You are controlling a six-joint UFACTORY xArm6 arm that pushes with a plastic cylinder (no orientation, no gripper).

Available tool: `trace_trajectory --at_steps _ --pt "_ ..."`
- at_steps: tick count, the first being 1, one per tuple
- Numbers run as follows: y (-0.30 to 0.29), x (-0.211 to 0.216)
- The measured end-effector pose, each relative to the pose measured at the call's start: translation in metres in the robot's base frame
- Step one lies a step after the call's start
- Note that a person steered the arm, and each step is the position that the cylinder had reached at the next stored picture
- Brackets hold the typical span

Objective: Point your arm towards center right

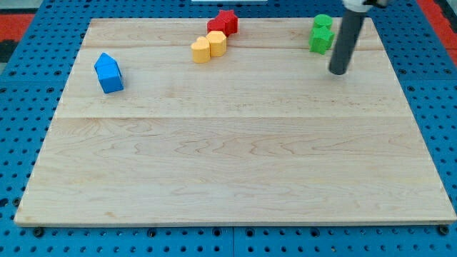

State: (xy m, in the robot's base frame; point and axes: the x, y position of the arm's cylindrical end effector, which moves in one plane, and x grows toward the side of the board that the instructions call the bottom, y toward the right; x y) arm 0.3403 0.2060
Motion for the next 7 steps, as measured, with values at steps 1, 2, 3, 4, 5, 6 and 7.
trace_trajectory --at_steps 1,2,3,4,5,6,7 --pt "0.028 0.000" --pt "0.021 0.000" --pt "0.015 0.000" --pt "0.014 0.000" --pt "0.014 0.000" --pt "0.014 0.000" --pt "-0.001 0.002"
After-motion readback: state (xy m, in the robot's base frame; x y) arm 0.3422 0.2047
